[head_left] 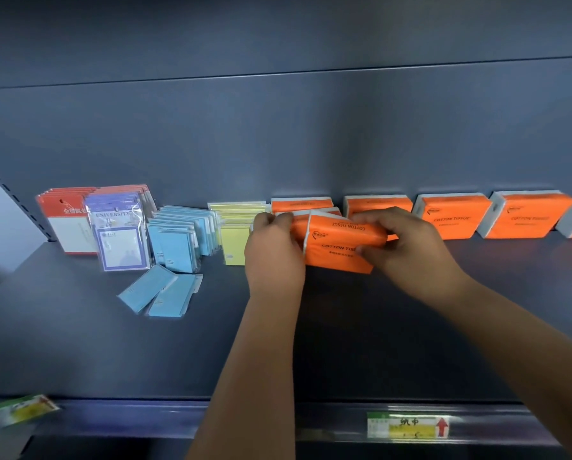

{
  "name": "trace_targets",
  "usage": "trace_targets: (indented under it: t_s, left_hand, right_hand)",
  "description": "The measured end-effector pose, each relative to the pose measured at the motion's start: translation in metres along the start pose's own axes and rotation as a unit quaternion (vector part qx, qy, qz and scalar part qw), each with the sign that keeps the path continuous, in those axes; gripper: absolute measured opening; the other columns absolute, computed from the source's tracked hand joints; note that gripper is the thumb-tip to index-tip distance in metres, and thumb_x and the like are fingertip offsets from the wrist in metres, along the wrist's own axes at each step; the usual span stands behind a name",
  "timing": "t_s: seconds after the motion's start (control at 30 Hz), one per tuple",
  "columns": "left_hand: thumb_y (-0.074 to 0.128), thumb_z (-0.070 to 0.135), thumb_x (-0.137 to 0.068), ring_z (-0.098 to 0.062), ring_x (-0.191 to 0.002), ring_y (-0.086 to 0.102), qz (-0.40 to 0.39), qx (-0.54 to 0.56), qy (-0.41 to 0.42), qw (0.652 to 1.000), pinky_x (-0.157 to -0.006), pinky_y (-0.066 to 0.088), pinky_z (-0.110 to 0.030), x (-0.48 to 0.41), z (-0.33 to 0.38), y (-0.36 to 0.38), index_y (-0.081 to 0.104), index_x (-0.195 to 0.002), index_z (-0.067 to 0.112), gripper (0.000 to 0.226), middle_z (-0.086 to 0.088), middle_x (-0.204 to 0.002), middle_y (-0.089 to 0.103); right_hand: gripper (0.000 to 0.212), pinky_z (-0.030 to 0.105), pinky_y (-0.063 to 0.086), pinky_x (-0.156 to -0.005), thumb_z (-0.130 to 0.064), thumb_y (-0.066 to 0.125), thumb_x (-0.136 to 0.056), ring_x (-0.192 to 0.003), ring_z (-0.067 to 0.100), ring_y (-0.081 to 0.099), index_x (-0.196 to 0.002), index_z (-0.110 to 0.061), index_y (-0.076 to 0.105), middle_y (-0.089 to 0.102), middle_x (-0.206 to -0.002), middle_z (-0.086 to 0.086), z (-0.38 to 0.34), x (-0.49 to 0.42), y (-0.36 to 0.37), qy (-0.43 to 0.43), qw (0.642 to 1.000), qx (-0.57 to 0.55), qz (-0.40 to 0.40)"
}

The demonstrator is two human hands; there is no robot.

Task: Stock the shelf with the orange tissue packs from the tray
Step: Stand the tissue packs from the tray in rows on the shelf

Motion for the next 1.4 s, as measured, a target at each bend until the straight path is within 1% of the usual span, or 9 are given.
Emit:
trace_targets:
  t_s: [0.27, 0.47, 0.6, 0.73, 0.87, 0.97, 1.07, 1.17, 1.4]
  left_hand:
    - [0.049, -0.006, -0.085, -0.029, -0.085, 0.06, 0.019, 0.013, -0.002, 1.0, -0.072, 0.046, -0.033, -0.006, -0.008, -0.006, 0.071, -0.115, 0.007, 0.039, -0.012, -0.108, 0.059]
    - [0.051, -0.007, -0.084, -0.018, -0.083, 0.055, 0.04, 0.061, -0.02, 0.997, -0.071, 0.035, -0.022, -0.015, -0.015, -0.009, 0.073, -0.106, 0.008, 0.035, -0.008, -0.101, 0.064]
    - [0.057, -0.001, -0.092, -0.018, -0.082, 0.059, 0.051, 0.113, -0.036, 0.992, -0.071, 0.046, -0.03, -0.016, -0.012, -0.018, 0.071, -0.096, 0.005, 0.016, -0.008, -0.095, 0.069]
    - [0.047, 0.005, -0.099, -0.015, -0.084, 0.063, 0.039, 0.257, -0.14, 0.956, -0.074, 0.048, -0.028, -0.016, -0.019, -0.016, 0.065, -0.1, 0.014, 0.021, 0.0, -0.094, 0.07]
    - [0.046, 0.028, -0.1, -0.018, -0.08, 0.063, 0.048, 0.355, -0.197, 0.913, -0.08, 0.053, -0.039, -0.018, -0.027, -0.012, 0.063, -0.095, 0.018, 0.02, -0.002, -0.087, 0.068]
    - [0.05, 0.024, -0.1, -0.014, -0.084, 0.063, 0.044, 0.353, -0.194, 0.914, -0.082, 0.053, -0.036, -0.017, -0.027, -0.015, 0.064, -0.097, 0.017, 0.016, 0.003, -0.09, 0.069]
    - [0.057, 0.019, -0.098, -0.011, -0.091, 0.067, 0.04, 0.328, -0.183, 0.926, -0.088, 0.053, -0.031, -0.016, -0.026, -0.018, 0.068, -0.101, 0.017, 0.012, 0.007, -0.094, 0.071]
    - [0.063, 0.019, -0.096, 0.001, -0.084, 0.062, 0.024, 0.297, -0.17, 0.939, -0.079, 0.05, -0.022, -0.016, -0.024, -0.019, 0.066, -0.101, 0.018, 0.006, 0.013, -0.088, 0.066]
    - [0.07, 0.009, -0.086, -0.014, -0.087, 0.067, -0.011, 0.245, -0.143, 0.959, -0.076, 0.055, -0.028, -0.017, -0.026, -0.013, 0.067, -0.101, 0.019, 0.018, 0.01, -0.091, 0.066]
  right_hand:
    - [0.052, 0.011, 0.046, -0.087, -0.006, 0.081, -0.08, -0.102, -0.005, 0.056, -0.124, -0.032, 0.07, 0.057, -0.11, -0.023, -0.001, -0.002, 0.004, -0.01, 1.0, 0.007, -0.007]
    - [0.054, -0.002, 0.034, -0.088, -0.005, 0.082, -0.078, -0.104, 0.003, 0.057, -0.126, -0.029, 0.07, 0.061, -0.114, -0.013, -0.006, -0.009, 0.009, -0.028, 0.999, 0.042, -0.007]
    - [0.051, -0.011, 0.013, -0.091, -0.003, 0.082, -0.079, -0.105, 0.011, 0.06, -0.125, -0.02, 0.069, 0.064, -0.116, -0.005, -0.015, -0.01, 0.016, -0.051, 0.996, 0.076, -0.021]
    - [0.053, 0.004, 0.038, -0.091, -0.003, 0.082, -0.078, -0.105, 0.007, 0.057, -0.125, -0.023, 0.069, 0.059, -0.116, -0.013, -0.015, -0.014, 0.028, -0.065, 0.995, 0.064, -0.033]
    - [0.053, 0.015, 0.043, -0.089, -0.003, 0.082, -0.078, -0.104, 0.01, 0.057, -0.126, -0.021, 0.069, 0.058, -0.116, -0.008, -0.012, -0.018, 0.04, -0.081, 0.994, 0.07, -0.027]
    - [0.053, 0.025, 0.046, -0.092, -0.003, 0.082, -0.076, -0.11, 0.016, 0.059, -0.125, -0.02, 0.07, 0.059, -0.119, -0.001, -0.013, -0.02, 0.048, -0.097, 0.992, 0.078, -0.006]
    - [0.05, 0.026, 0.047, -0.093, -0.005, 0.083, -0.074, -0.112, 0.014, 0.057, -0.122, -0.02, 0.072, 0.056, -0.122, 0.001, -0.014, -0.021, 0.055, -0.092, 0.992, 0.084, 0.015]
    - [0.048, 0.02, 0.042, -0.092, -0.008, 0.084, -0.075, -0.106, 0.006, 0.054, -0.12, -0.019, 0.073, 0.053, -0.125, 0.001, -0.014, -0.02, 0.06, -0.078, 0.994, 0.078, 0.023]
    - [0.048, 0.017, 0.039, -0.096, -0.009, 0.084, -0.077, -0.115, 0.008, 0.051, -0.123, -0.014, 0.07, 0.055, -0.126, 0.003, -0.014, -0.018, 0.063, -0.063, 0.993, 0.084, 0.045]
Point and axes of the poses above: each hand's wrist, its own x-axis away from the middle knuckle, its own y-axis out of the palm, z = x × y, the point moved 5 cm from there along -x, towards the middle knuckle
